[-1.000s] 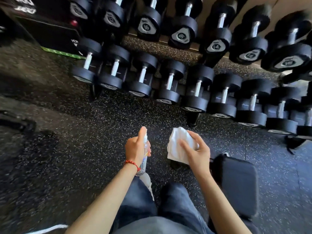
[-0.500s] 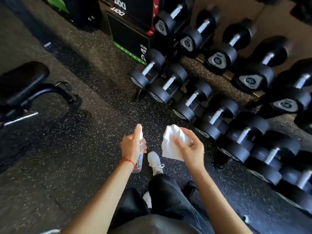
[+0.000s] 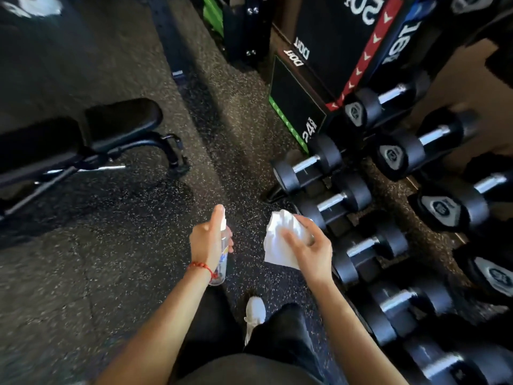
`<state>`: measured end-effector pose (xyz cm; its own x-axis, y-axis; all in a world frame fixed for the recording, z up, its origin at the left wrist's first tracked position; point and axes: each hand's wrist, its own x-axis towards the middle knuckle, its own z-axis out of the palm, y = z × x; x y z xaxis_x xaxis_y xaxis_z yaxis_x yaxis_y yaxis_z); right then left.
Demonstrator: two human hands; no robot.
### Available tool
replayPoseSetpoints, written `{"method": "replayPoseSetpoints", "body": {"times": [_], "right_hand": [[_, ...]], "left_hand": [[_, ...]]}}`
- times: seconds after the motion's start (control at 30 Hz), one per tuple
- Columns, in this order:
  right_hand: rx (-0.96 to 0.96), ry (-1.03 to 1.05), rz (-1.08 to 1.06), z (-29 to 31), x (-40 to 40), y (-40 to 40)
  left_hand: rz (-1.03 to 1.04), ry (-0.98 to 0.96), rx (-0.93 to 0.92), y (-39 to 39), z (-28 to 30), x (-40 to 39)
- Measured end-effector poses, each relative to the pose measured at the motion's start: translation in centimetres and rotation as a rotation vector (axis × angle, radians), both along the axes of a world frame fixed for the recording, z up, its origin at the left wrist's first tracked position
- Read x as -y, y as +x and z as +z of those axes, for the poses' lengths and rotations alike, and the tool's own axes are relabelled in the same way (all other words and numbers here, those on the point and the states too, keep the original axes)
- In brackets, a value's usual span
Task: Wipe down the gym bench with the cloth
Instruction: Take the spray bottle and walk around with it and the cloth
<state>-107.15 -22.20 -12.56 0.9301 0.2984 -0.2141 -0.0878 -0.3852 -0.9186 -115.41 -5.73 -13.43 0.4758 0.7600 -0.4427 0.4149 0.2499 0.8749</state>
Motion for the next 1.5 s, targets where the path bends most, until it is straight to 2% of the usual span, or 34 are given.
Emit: {"method": "replayPoseSetpoints", "body": {"times": [0.37,0.57,0.8,1.13,1.5], "right_hand": [[-0.055,-0.024,0.107,-1.5,-14.8,9.1],[-0.035,-0.027,0.085,-0.4,-25.2,14.5],[-0.084,-0.001,0.040,-0.4,-32.7,20.1],[-0.040,0.006,0.042,-1.7,-42.0,35.8],[0.008,0.007,0.032,0.0,-50.5,51.8]], "left_hand": [[0.127,-0.010,0.012,7.4,-0.7,-13.6],[0.114,-0.006,0.004,12.8,0.0,-23.6],[0.123,-0.058,0.012,19.1,0.3,-31.1],[0.118,-0.053,0.018,34.6,-0.7,-40.5],[0.080,-0.010,0.034,50.7,1.0,-48.9]]}}
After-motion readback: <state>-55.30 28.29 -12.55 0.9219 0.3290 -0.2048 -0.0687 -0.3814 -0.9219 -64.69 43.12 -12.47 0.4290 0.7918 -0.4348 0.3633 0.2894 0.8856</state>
